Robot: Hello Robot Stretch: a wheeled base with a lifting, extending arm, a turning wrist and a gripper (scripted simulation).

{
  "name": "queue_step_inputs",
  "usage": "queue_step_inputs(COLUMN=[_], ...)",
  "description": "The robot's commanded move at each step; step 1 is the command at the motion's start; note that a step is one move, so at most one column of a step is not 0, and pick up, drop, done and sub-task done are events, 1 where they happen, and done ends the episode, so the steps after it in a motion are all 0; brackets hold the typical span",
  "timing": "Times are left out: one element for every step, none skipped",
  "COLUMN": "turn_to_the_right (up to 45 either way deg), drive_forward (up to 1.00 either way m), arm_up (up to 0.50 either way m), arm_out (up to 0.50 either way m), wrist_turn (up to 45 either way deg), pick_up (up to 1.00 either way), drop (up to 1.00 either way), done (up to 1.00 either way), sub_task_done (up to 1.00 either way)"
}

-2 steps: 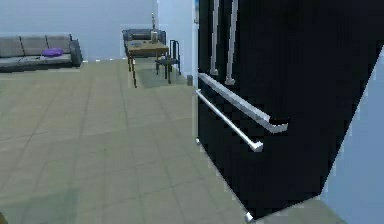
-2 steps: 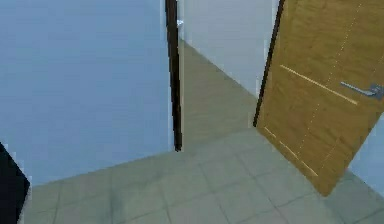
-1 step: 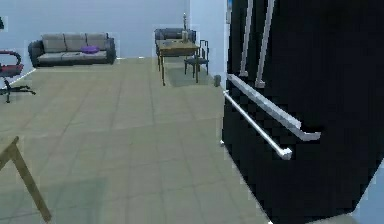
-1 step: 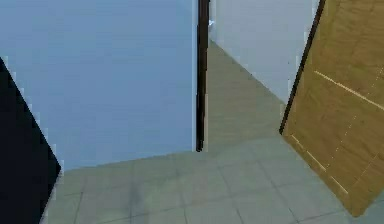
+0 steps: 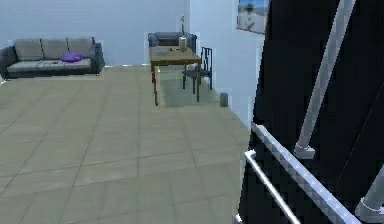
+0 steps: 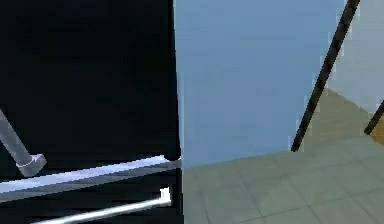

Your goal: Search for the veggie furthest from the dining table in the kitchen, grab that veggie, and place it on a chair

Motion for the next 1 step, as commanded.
queue_step_inputs(turn_to_the_right=[-45.0], drive_forward=[0.0], arm_up=[0.0], arm_out=[0.0], wrist_turn=[0.0], pick_up=[0.0], drop=[0.0], done=[0.0], sub_task_done=[0.0])
